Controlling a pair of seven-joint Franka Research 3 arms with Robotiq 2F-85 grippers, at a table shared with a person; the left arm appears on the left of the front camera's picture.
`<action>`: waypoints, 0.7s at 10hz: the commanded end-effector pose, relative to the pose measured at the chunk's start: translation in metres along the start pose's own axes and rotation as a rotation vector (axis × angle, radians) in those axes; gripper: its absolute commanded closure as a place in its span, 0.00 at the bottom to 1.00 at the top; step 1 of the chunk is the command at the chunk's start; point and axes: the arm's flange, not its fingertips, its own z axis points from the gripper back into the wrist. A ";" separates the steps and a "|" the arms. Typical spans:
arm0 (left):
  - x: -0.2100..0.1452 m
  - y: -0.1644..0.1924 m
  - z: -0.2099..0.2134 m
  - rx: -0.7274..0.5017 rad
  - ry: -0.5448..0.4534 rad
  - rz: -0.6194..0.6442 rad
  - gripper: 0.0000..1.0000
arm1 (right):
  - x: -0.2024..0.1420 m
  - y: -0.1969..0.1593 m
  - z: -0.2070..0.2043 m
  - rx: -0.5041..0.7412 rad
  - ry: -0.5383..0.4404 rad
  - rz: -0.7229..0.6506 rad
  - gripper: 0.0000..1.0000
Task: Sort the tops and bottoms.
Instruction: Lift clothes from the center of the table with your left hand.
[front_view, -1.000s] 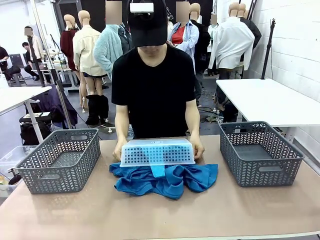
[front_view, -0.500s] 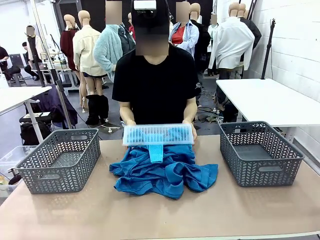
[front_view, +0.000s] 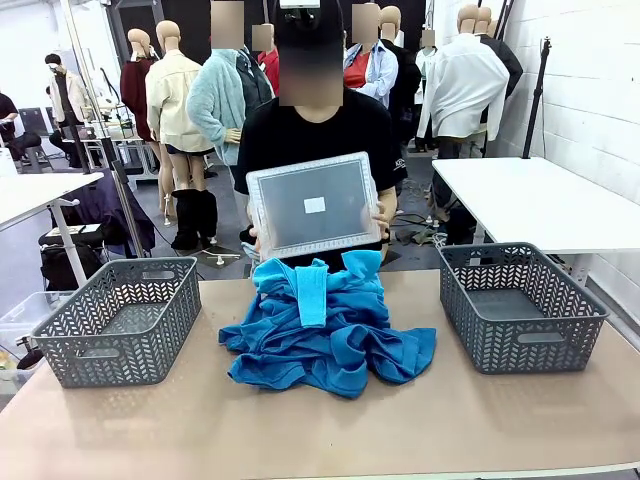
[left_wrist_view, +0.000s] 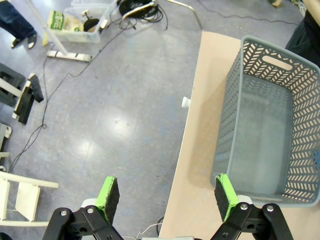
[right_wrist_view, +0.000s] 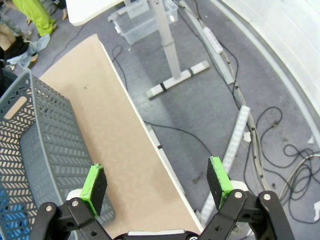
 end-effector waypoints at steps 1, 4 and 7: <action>-0.002 0.001 0.000 0.013 0.007 -0.009 0.00 | 0.001 0.002 0.004 -0.007 0.001 0.000 0.00; -0.002 0.001 0.000 0.013 0.007 -0.009 0.00 | 0.001 0.002 0.004 -0.007 0.001 0.000 0.00; -0.002 0.001 0.000 0.013 0.007 -0.009 0.00 | 0.001 0.002 0.004 -0.007 0.001 0.000 0.00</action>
